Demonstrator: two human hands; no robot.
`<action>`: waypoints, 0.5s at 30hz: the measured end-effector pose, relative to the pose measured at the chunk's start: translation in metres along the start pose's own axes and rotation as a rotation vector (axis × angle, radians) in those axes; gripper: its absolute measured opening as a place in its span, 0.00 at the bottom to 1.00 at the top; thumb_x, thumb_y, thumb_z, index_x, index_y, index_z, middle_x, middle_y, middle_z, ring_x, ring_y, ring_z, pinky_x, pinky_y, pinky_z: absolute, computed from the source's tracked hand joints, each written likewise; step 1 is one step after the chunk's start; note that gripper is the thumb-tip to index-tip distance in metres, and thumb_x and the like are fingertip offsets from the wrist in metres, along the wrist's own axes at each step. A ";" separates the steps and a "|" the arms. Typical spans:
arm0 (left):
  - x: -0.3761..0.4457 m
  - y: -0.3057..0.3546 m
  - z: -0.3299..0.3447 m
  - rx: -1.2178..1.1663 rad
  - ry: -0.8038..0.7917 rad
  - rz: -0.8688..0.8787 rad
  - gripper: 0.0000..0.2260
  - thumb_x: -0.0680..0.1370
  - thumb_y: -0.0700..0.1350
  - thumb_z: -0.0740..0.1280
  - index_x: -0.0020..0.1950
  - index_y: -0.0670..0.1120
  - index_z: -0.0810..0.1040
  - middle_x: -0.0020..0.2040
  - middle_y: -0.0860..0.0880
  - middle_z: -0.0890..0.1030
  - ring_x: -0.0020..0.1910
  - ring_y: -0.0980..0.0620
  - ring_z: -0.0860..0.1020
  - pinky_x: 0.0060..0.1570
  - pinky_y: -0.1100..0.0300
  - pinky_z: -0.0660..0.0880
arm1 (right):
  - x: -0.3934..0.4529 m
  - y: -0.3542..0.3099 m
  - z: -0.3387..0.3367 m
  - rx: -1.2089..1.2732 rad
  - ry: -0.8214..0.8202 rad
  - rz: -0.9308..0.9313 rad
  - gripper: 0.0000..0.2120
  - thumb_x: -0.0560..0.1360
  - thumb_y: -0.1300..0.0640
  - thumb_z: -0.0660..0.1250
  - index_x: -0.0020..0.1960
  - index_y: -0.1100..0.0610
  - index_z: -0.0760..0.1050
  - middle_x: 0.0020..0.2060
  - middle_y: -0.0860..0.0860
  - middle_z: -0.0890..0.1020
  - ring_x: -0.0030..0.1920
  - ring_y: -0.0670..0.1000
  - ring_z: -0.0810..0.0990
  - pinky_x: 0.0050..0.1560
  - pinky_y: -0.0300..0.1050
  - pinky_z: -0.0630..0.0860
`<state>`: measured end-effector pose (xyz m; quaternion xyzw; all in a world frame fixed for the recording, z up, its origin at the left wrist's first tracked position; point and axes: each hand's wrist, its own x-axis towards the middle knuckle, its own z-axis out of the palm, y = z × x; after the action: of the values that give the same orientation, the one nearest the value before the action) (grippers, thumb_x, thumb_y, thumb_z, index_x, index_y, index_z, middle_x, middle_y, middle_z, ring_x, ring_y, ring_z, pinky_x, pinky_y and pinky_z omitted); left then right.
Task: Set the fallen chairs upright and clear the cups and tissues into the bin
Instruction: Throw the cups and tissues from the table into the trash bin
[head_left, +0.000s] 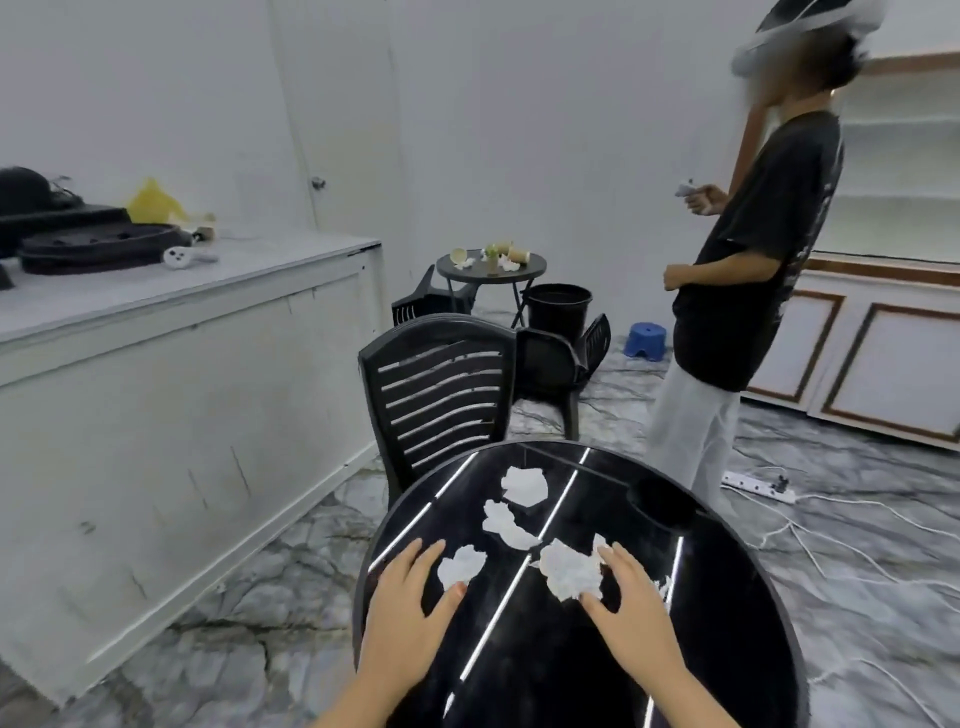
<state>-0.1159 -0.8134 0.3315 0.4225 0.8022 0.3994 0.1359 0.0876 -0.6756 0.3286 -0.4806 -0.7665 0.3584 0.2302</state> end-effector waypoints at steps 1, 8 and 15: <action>0.009 0.002 0.008 0.006 -0.013 0.004 0.23 0.74 0.59 0.64 0.69 0.60 0.65 0.73 0.56 0.62 0.72 0.57 0.58 0.71 0.54 0.57 | 0.007 0.007 -0.004 0.007 0.006 0.023 0.29 0.72 0.52 0.68 0.71 0.49 0.62 0.73 0.45 0.60 0.64 0.41 0.65 0.69 0.46 0.63; 0.054 0.004 0.055 0.020 -0.045 0.015 0.25 0.73 0.59 0.65 0.69 0.59 0.65 0.73 0.56 0.62 0.71 0.58 0.59 0.71 0.56 0.58 | 0.050 0.041 -0.009 -0.086 -0.021 0.044 0.31 0.71 0.49 0.69 0.71 0.48 0.61 0.73 0.46 0.60 0.64 0.41 0.65 0.69 0.46 0.63; 0.087 -0.026 0.086 0.151 -0.105 -0.017 0.40 0.61 0.77 0.53 0.68 0.59 0.66 0.73 0.52 0.64 0.71 0.53 0.64 0.70 0.50 0.62 | 0.075 0.050 0.015 -0.228 0.005 0.155 0.34 0.71 0.42 0.64 0.73 0.44 0.54 0.75 0.44 0.53 0.74 0.47 0.54 0.73 0.54 0.50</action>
<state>-0.1357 -0.7081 0.2664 0.4449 0.8253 0.3142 0.1490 0.0733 -0.5987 0.2810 -0.5623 -0.7623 0.2845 0.1477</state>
